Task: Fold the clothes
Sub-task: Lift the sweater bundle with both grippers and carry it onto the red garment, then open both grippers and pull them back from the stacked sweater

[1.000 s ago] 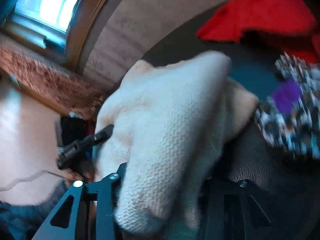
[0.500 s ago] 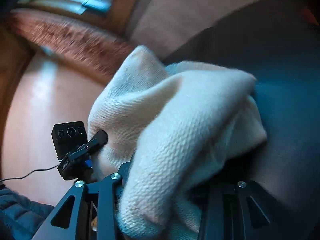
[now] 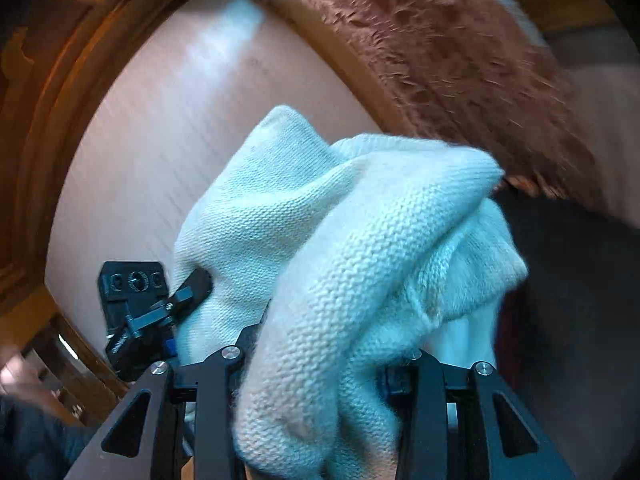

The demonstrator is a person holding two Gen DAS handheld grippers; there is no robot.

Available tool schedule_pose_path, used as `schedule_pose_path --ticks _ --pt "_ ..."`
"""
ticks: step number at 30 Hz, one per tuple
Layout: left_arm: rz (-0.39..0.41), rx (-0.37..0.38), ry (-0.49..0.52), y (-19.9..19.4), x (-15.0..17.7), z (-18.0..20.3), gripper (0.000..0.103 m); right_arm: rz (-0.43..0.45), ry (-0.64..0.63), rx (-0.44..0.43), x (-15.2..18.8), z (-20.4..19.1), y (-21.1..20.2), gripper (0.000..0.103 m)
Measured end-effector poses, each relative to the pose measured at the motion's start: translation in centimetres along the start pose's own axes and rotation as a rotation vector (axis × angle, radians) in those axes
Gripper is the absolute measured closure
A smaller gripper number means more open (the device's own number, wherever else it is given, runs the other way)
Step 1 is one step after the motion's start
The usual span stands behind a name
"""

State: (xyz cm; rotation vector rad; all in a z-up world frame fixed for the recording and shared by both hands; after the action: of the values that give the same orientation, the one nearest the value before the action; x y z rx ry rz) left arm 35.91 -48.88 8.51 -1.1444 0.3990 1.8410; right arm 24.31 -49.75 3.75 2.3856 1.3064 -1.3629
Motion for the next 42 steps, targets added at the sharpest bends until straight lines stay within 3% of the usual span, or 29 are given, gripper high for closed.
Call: schedule_pose_path --ticks 2,5,6,8,9,12,14,15,16,17,20,23,25,27,31,34,35,36,38,42 --pt "-0.041 -0.046 -0.064 2.5 -1.0 -3.2 0.069 -0.056 0.005 0.046 -2.5 1.4 4.2 0.063" --pt "-0.203 -0.141 -0.196 7.0 1.3 -10.5 0.069 -0.162 0.027 0.159 -2.4 5.3 8.8 0.063" --pt "-0.214 -0.161 -0.229 7.6 2.5 -12.1 0.068 -0.196 0.039 0.206 -1.4 7.0 9.8 0.063" --pt "-0.236 -0.202 -0.297 8.7 4.9 -15.4 0.068 -0.203 0.130 0.210 0.6 10.3 10.6 0.063" --pt "-0.217 -0.165 -0.329 8.5 4.9 -15.5 0.065 -0.199 0.170 0.202 1.5 11.7 10.8 0.062" --pt "-0.202 -0.170 -0.305 8.5 4.5 -14.7 0.058 -0.155 0.176 0.138 1.9 11.6 10.0 0.060" --pt "-0.203 -0.218 -0.265 8.2 3.5 -14.5 0.053 -0.152 0.174 0.146 1.7 11.3 9.6 0.051" --pt "-0.205 -0.242 -0.250 7.8 2.9 -14.6 0.051 -0.151 0.178 0.155 1.5 11.2 9.3 0.039" --pt "-0.199 -0.266 -0.236 7.3 2.2 -14.8 0.051 -0.149 0.179 0.171 1.3 11.1 8.9 0.026" --pt "-0.191 -0.292 -0.223 7.0 1.6 -14.8 0.051 -0.145 0.174 0.188 1.1 10.9 8.3 0.024" --pt "-0.168 -0.429 -0.152 4.8 0.3 -15.4 0.049 -0.093 0.119 0.279 -1.9 11.4 6.2 0.020" --pt "-0.105 -0.532 -0.063 2.7 -1.1 -14.4 0.049 0.030 -0.045 0.412 -3.7 9.8 1.6 0.019" --pt "-0.032 -0.524 -0.040 1.8 -2.5 -13.2 0.048 0.088 -0.196 0.410 -5.1 6.7 0.7 0.019" --pt "-0.020 -0.471 -0.011 2.8 -3.5 -11.8 0.046 0.072 -0.333 0.357 -5.4 3.0 1.2 0.019" --pt "-0.159 -0.392 -0.085 7.2 -1.2 -12.8 0.046 -0.095 -0.501 0.295 -2.8 0.0 5.7 0.022" --pt "-0.243 -0.382 -0.096 9.7 1.2 -14.5 0.055 -0.306 -0.401 0.401 2.5 6.0 9.3 0.021" --pt "-0.260 -0.387 -0.087 10.4 2.1 -15.1 0.073 -0.287 -0.369 0.407 3.2 7.2 9.3 0.020" --pt "-0.253 -0.412 -0.065 10.4 2.2 -15.2 0.076 -0.263 -0.340 0.409 3.7 8.1 9.2 0.019" --pt "-0.238 -0.462 -0.020 10.5 2.4 -15.4 0.076 -0.215 -0.314 0.395 3.4 8.1 8.7 0.019" --pt "-0.209 -0.475 -0.013 9.9 2.3 -14.5 0.076 -0.211 -0.322 0.404 3.5 7.8 8.2 0.018"
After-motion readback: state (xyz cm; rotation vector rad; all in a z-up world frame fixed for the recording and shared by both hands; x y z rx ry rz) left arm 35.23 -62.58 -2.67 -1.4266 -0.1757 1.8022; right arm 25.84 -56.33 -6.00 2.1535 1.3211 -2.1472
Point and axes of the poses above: each gripper's, at about its wrist camera, not at the fingertips, and y roughly the way its jaws point, z to its right, x to its underside, the point moved 9 cm from there along y, roughly the way its jaws point
